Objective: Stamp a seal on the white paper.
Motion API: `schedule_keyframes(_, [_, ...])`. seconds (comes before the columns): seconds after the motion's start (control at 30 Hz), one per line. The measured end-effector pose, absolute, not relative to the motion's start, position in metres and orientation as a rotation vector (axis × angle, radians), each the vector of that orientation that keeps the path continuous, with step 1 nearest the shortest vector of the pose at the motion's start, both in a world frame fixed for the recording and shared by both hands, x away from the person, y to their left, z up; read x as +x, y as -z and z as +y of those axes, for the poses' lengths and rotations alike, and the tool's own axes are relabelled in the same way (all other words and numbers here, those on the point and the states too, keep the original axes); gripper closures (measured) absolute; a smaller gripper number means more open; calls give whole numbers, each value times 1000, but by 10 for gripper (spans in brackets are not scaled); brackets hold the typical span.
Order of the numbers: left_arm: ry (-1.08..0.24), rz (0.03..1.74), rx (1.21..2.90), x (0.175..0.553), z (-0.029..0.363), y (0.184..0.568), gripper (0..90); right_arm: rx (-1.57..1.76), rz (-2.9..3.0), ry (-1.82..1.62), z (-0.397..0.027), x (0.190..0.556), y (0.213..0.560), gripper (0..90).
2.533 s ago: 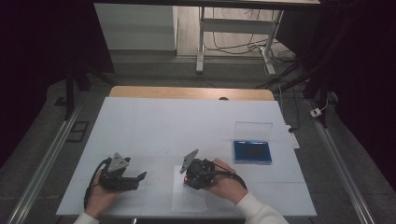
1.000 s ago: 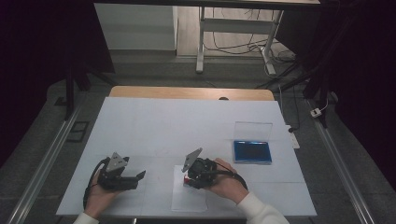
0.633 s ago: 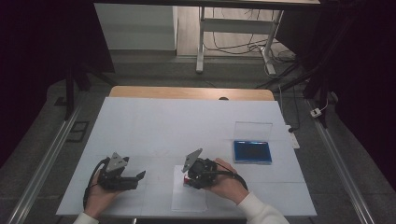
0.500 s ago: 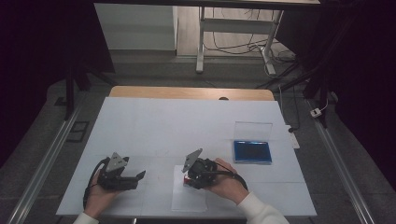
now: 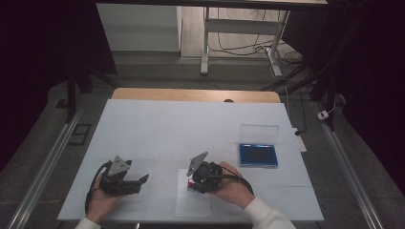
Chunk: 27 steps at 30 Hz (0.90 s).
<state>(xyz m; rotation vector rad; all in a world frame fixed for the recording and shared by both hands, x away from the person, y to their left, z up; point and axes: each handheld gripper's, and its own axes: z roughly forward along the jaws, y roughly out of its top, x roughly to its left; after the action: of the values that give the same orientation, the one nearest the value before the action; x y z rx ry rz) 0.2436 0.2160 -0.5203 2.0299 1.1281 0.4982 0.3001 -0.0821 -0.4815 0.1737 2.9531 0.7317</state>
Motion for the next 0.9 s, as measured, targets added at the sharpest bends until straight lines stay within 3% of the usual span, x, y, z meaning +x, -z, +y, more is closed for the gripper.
schedule_keyframes(0.9, [-500,1127,2030,243,216,520,171,342,2832,-957,-124,315,445,698])
